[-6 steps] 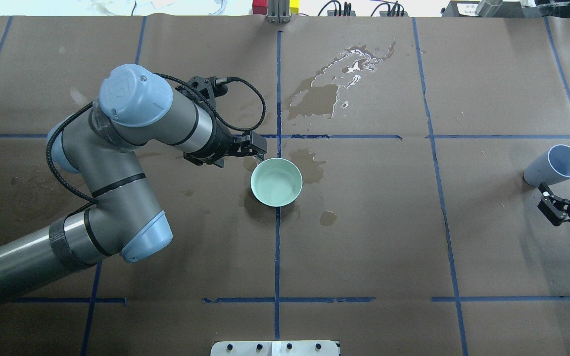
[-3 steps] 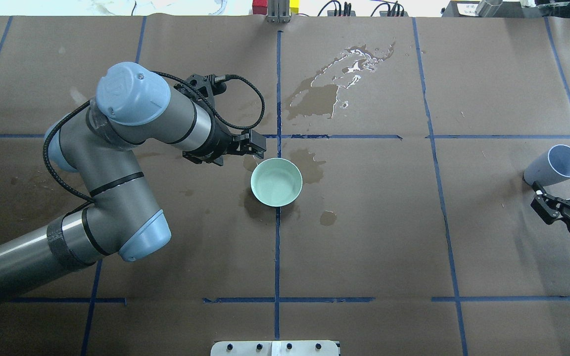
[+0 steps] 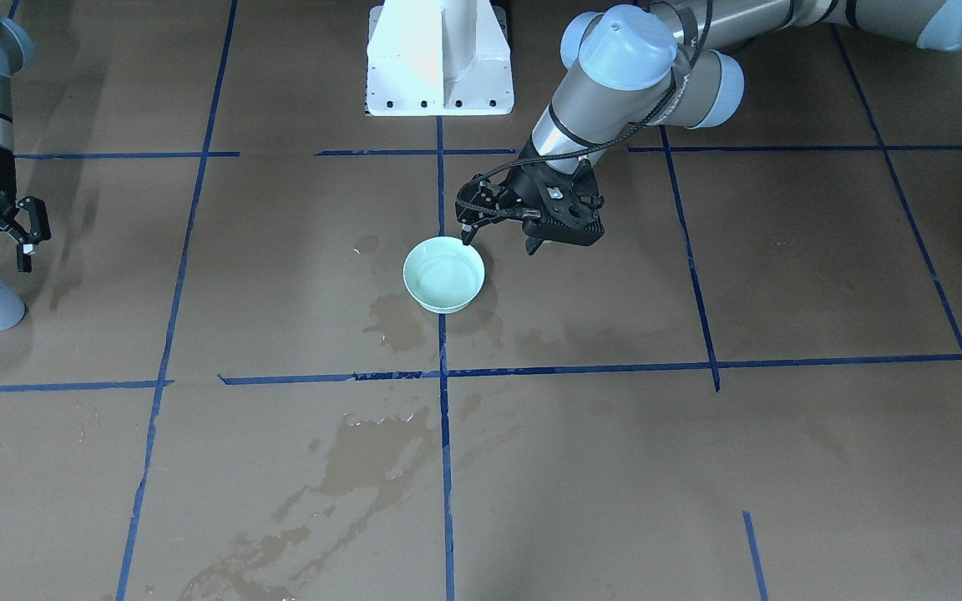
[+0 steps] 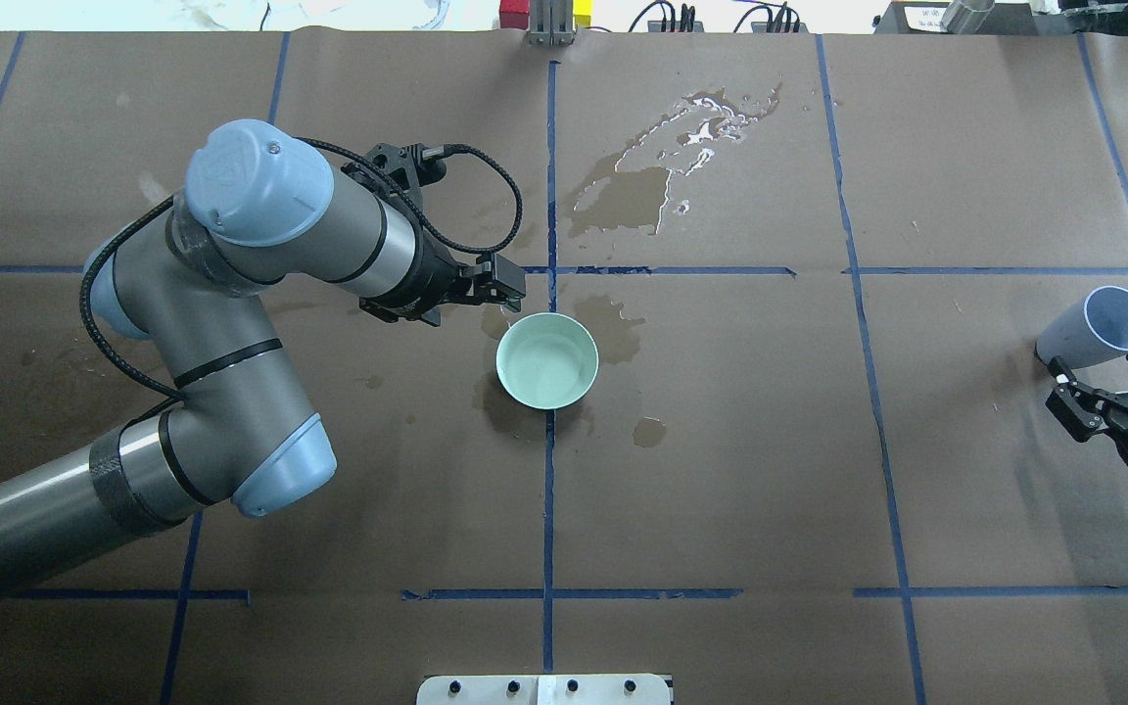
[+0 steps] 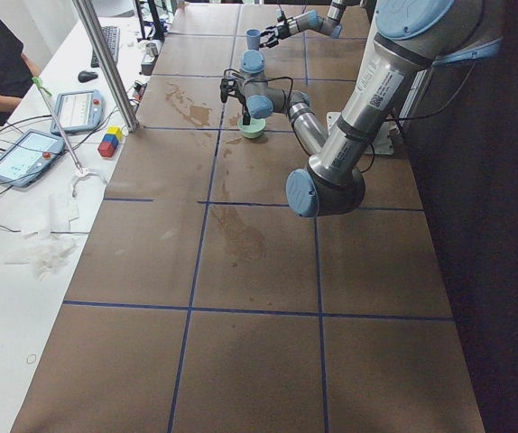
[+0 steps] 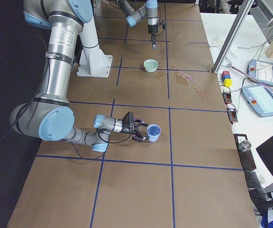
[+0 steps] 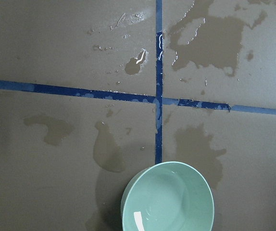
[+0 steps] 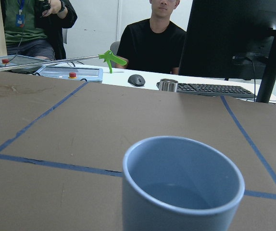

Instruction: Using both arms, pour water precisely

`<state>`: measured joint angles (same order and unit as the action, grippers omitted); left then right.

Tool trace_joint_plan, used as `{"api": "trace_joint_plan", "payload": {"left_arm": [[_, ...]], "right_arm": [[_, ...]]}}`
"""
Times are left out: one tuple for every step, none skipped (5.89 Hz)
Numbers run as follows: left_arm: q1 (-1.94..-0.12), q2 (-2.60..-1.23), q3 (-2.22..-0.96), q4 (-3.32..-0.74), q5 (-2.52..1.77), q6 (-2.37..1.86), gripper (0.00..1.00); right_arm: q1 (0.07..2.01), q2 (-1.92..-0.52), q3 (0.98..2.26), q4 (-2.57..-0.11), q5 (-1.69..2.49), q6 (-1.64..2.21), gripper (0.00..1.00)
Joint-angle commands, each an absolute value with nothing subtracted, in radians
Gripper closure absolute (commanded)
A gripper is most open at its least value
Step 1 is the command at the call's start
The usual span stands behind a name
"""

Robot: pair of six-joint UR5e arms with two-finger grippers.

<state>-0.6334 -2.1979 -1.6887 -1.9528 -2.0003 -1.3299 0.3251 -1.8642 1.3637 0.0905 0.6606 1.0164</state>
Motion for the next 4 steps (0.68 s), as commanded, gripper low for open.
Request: {"api": "trace_joint_plan", "payload": {"left_arm": [[-0.632, -2.186, -1.693, -1.953, -2.000, -1.330, 0.00], [-0.632, -2.184, -1.694, -1.953, -2.000, -1.330, 0.00], [-0.634, -2.184, -1.694, -1.953, -2.000, -1.330, 0.00], [-0.634, -2.184, -1.694, -1.953, -2.000, -1.330, 0.00]], "right_arm": [[0.346, -1.861, 1.351, 0.089, 0.661, 1.022, 0.00], [0.359, -1.858, 1.350, 0.087, 0.664, 1.022, 0.00], [0.379, -1.798, 1.307, 0.087, 0.667, 1.014, 0.01], [0.391, -1.792, 1.295, 0.089, 0.673, 1.012, 0.01]]}}
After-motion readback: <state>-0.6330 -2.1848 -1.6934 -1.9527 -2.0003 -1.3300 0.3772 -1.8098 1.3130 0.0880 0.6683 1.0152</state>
